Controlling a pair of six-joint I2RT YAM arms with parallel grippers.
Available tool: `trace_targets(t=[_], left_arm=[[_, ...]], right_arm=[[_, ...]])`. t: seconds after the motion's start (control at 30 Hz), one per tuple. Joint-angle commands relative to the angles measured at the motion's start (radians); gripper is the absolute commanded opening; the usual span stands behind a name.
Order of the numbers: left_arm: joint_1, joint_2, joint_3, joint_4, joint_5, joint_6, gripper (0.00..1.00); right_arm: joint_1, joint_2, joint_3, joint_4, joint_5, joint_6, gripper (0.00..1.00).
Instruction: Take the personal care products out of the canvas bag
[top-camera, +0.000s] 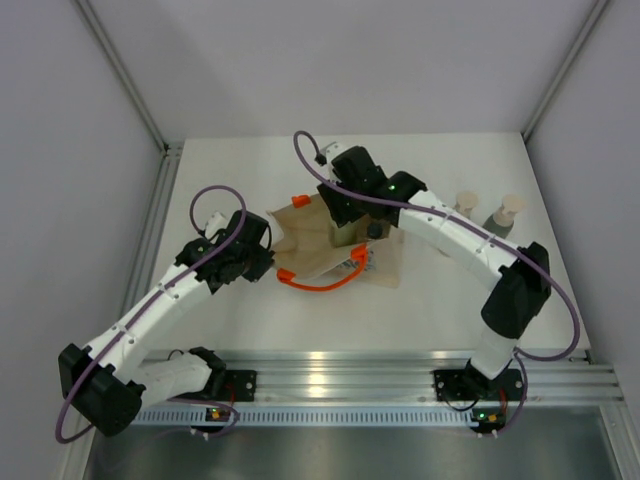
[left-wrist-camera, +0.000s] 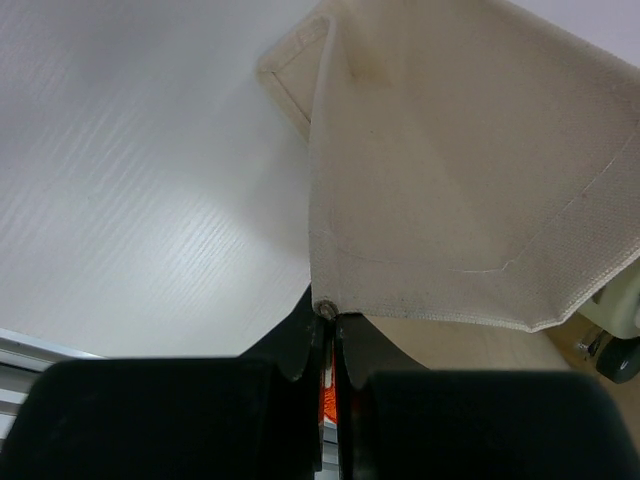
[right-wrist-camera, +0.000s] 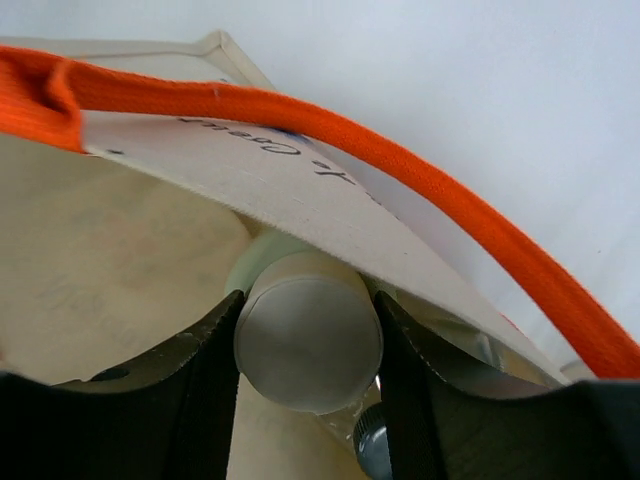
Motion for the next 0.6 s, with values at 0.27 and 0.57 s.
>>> trace_targets(t=[0.27,0.57], left_arm=[[-0.004,0.000,0.029,-0.005,-0.013,-0.013,0.00],[-0.004,0.003,0.043,-0.005,-0.025,-0.013,0.00]], right_arm=[[0.062,-0.116,0.292,-0.143,0.028,-0.055,0.00],[0.091,-0.133,0.494,-0.293,0.053,-0.041,0.00]])
